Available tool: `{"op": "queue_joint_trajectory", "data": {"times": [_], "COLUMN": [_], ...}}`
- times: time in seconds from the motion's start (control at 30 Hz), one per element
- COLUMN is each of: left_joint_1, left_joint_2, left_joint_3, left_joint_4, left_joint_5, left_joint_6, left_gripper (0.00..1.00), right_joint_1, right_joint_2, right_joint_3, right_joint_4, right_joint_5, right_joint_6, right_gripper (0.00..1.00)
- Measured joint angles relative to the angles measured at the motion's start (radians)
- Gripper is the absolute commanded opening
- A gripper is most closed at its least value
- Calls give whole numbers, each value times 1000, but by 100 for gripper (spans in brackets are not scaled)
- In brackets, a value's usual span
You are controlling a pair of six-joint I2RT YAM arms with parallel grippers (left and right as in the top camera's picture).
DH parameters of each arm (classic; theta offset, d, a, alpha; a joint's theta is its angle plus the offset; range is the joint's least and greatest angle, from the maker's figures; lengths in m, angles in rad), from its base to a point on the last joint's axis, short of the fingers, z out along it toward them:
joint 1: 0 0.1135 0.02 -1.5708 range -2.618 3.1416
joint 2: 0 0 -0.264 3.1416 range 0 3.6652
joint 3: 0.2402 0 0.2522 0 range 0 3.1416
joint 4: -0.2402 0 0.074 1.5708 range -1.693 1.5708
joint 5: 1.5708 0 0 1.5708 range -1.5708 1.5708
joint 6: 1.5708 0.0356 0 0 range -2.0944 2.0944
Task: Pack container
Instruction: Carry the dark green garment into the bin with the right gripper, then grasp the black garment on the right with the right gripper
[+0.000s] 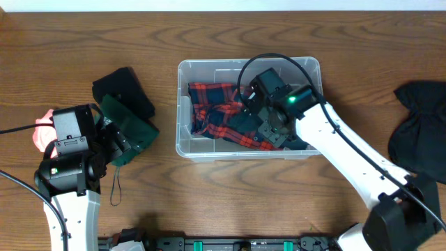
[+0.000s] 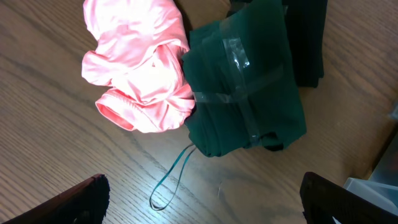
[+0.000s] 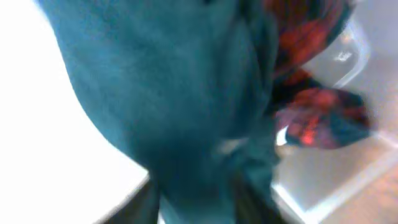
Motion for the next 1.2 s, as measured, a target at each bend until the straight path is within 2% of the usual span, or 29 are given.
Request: {"op": "queue_joint_trajectory", "data": {"times": [0.07, 0.13, 0.2, 0.27, 0.3, 0.37, 0.47, 0.8, 1.0, 1.07, 1.1, 1.13, 1.2], "left_joint_1": [0, 0, 0, 0, 0, 0, 0, 0, 0, 0, 0, 0, 0], "left_joint_2": [0, 0, 0, 0, 0, 0, 0, 0, 0, 0, 0, 0, 0], "left_joint_3": [0, 0, 0, 0, 0, 0, 0, 0, 0, 0, 0, 0, 0], "left_joint_4": [0, 0, 1, 1, 0, 0, 0, 2, 2, 2, 2, 1, 2], "left_joint_5": [0, 0, 0, 0, 0, 0, 0, 0, 0, 0, 0, 0, 0], "left_joint_6": [0, 0, 0, 0, 0, 0, 0, 0, 0, 0, 0, 0, 0], "left_gripper": [98, 98, 98, 98, 98, 98, 98, 98, 98, 98, 98, 98, 98], "right_joint_1": [0, 0, 0, 0, 0, 0, 0, 0, 0, -2, -6, -11, -36], "right_joint_2": [-41, -89, -134, -164, -167, -161, -109, 210, 235, 232, 223, 209, 152], "right_joint_3": [16, 31, 45, 56, 58, 60, 59, 32, 35, 48, 59, 69, 97], "right_joint_4": [30, 83, 144, 201, 216, 238, 226, -18, -10, -15, -16, -14, -8], "right_joint_5": [2, 2, 0, -9, -15, -34, -77, -224, -225, -200, -182, -164, -117], "right_joint_6": [-3, -8, -12, -10, -10, 7, 48, 171, 199, 223, 238, 252, 280], "right_gripper": [82, 74, 57, 30, 20, 9, 1, 1, 1, 6, 11, 20, 55]}}
